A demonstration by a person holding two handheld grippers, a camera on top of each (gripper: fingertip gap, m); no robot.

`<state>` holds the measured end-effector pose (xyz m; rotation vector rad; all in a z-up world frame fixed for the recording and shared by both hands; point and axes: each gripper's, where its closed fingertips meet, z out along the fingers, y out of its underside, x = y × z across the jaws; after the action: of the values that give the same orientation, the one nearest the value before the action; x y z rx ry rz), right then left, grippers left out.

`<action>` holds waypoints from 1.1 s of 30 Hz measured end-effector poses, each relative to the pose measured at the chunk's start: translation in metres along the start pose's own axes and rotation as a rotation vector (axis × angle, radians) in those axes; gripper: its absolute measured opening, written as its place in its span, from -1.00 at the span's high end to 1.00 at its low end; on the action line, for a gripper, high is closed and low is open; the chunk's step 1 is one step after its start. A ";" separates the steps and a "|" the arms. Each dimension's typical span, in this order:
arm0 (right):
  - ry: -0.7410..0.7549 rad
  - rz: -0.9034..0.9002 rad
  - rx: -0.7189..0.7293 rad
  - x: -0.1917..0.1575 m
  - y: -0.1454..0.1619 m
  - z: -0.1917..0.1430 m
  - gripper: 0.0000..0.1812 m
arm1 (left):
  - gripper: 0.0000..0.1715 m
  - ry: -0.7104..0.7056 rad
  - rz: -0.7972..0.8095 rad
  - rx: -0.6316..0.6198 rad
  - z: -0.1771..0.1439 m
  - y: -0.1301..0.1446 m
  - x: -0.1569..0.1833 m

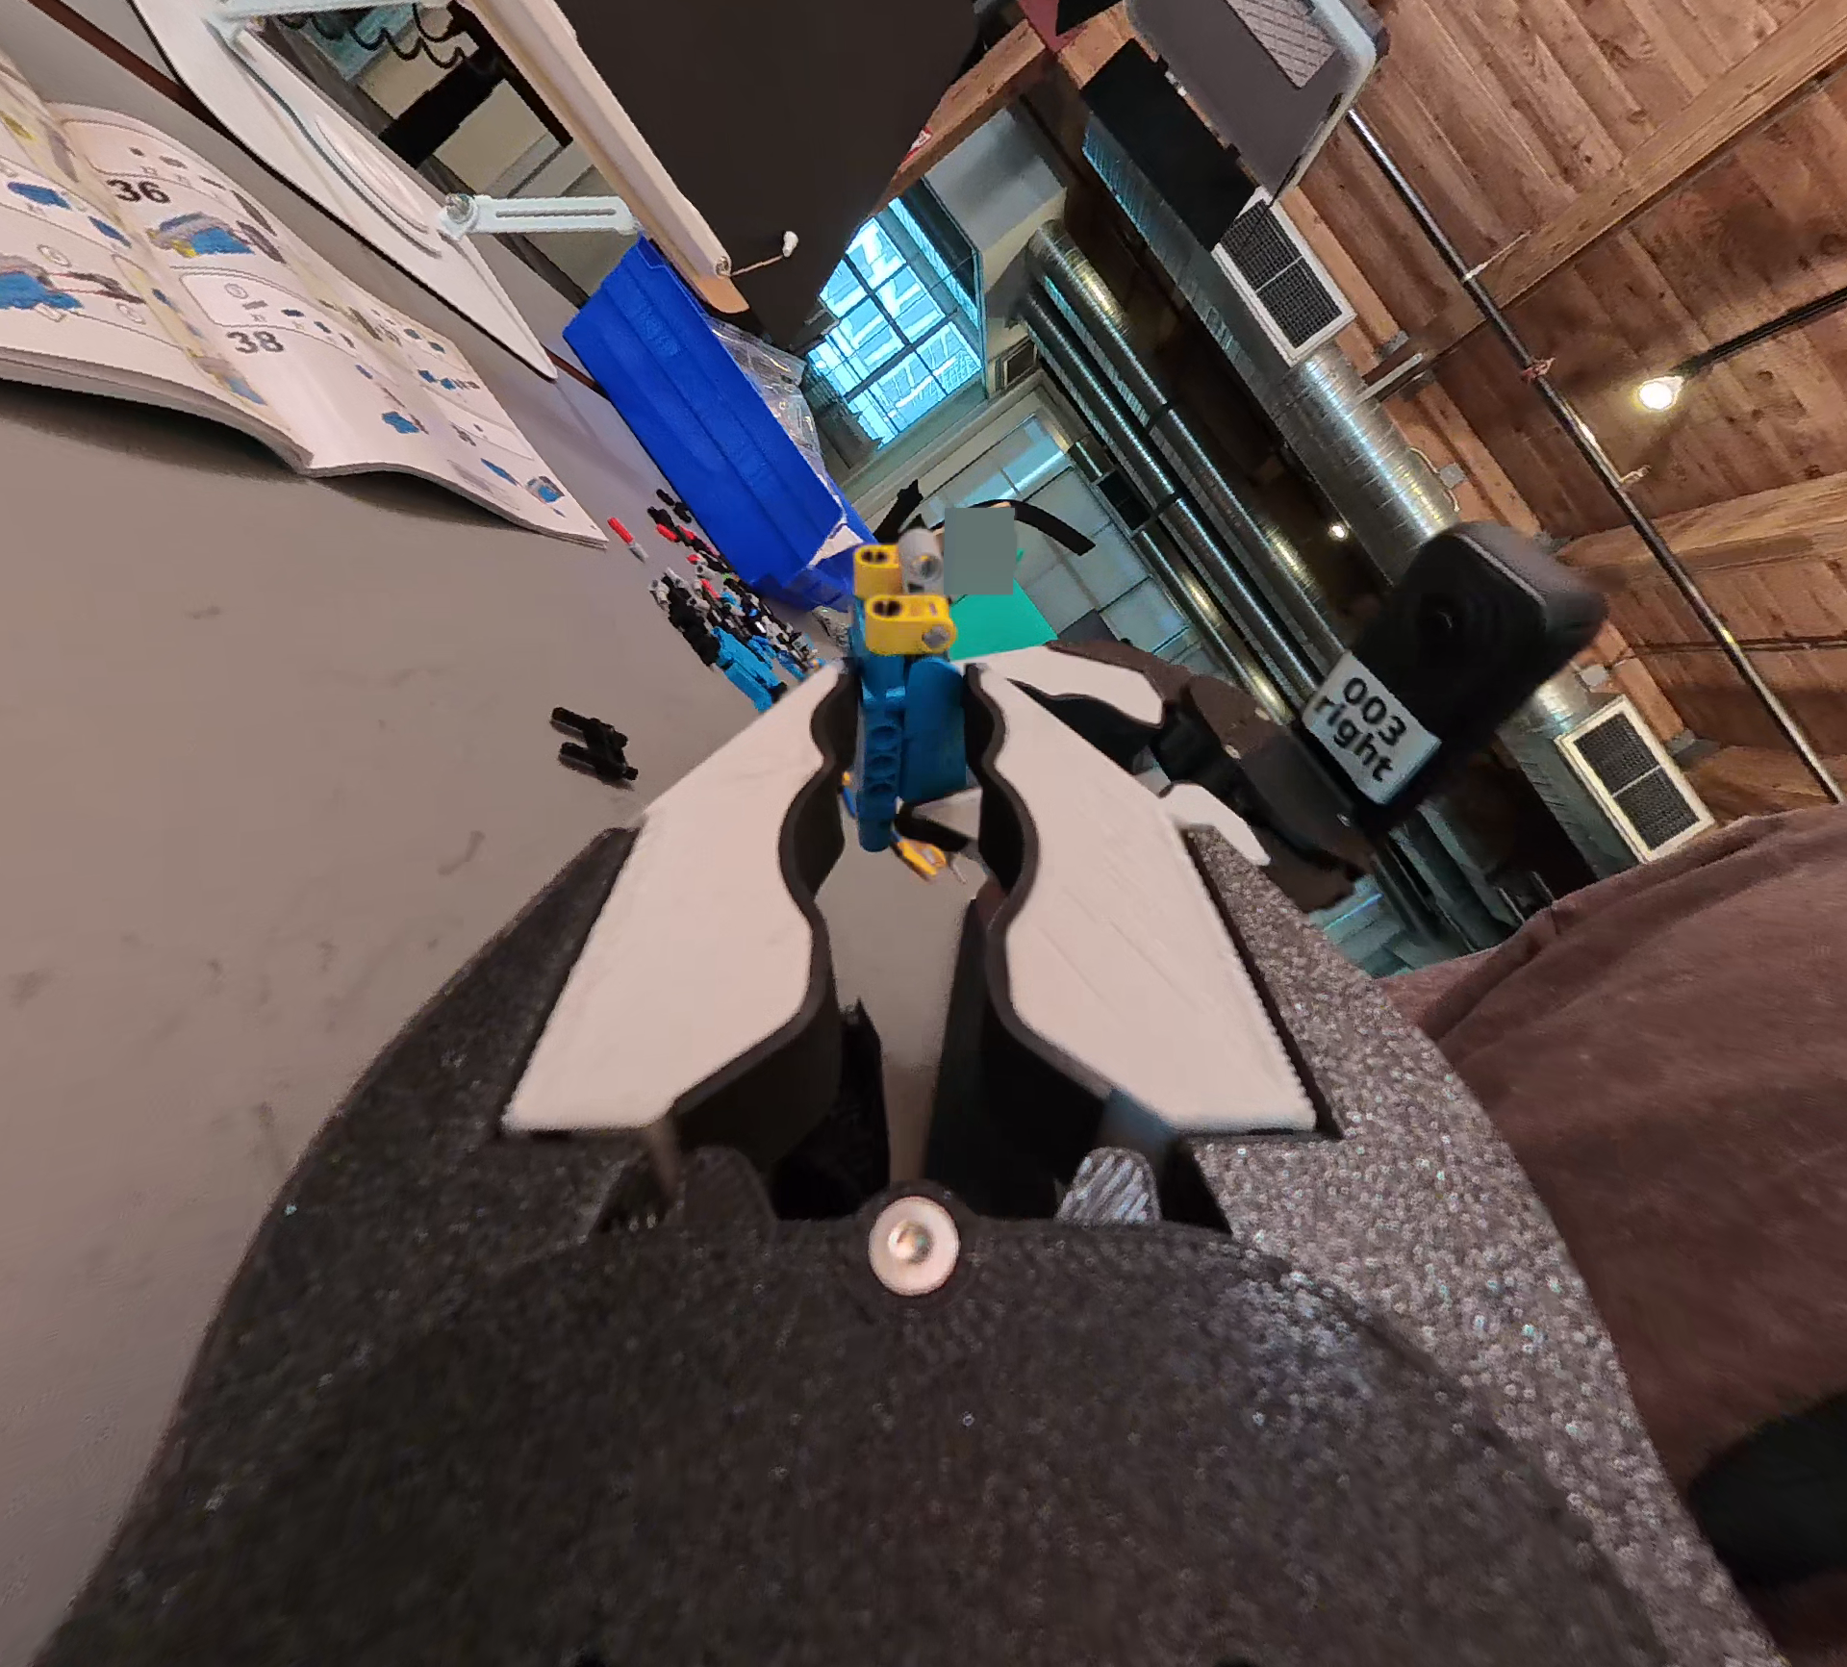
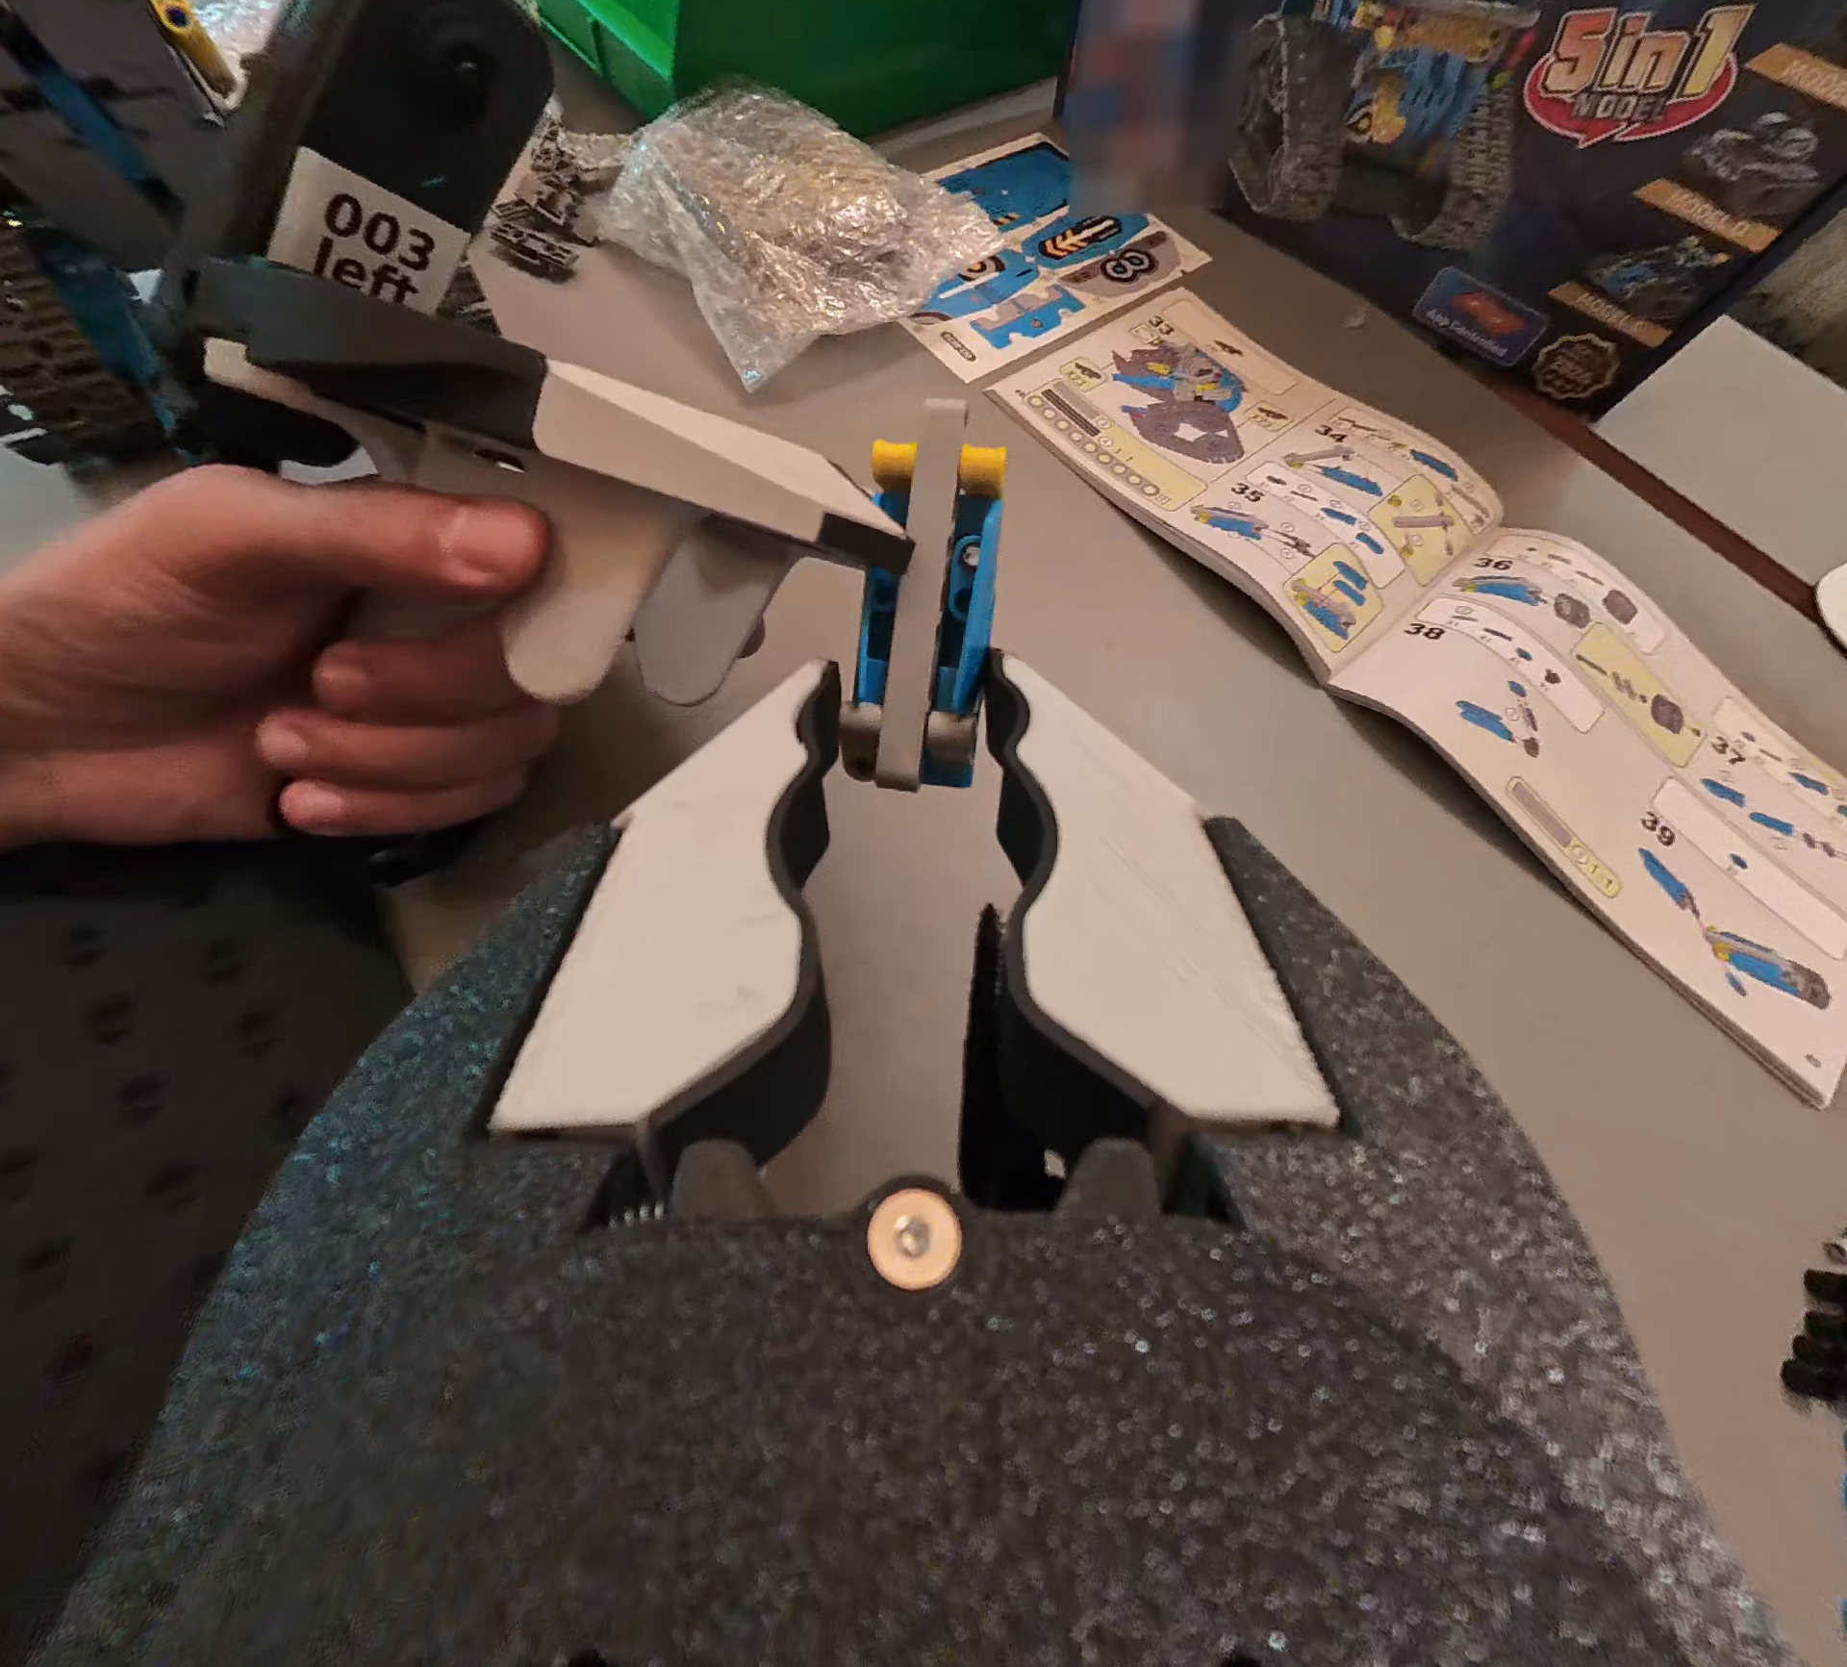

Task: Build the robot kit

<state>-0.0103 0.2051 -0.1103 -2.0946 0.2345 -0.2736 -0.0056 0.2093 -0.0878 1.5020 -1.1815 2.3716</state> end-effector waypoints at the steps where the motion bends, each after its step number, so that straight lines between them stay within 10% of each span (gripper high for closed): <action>1: -0.034 0.010 -0.002 0.000 0.001 -0.001 0.69 | 0.76 0.021 -0.011 0.000 0.000 0.000 0.003; 15: -0.891 0.307 0.023 -0.037 -0.005 -0.066 0.71 | 0.57 0.269 0.122 -0.127 0.008 0.023 0.060; 28: -0.782 -0.242 -0.348 -0.012 0.084 -0.038 0.71 | 0.68 -0.237 0.667 -0.836 0.005 0.121 -0.028; 33: -0.711 -0.323 -0.301 0.004 0.097 -0.020 0.60 | 0.69 -0.379 0.762 -0.886 -0.006 0.114 -0.057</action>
<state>-0.0174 0.1383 -0.1832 -2.3795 -0.5184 0.3455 -0.0326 0.1514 -0.1979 1.2870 -2.7752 1.3610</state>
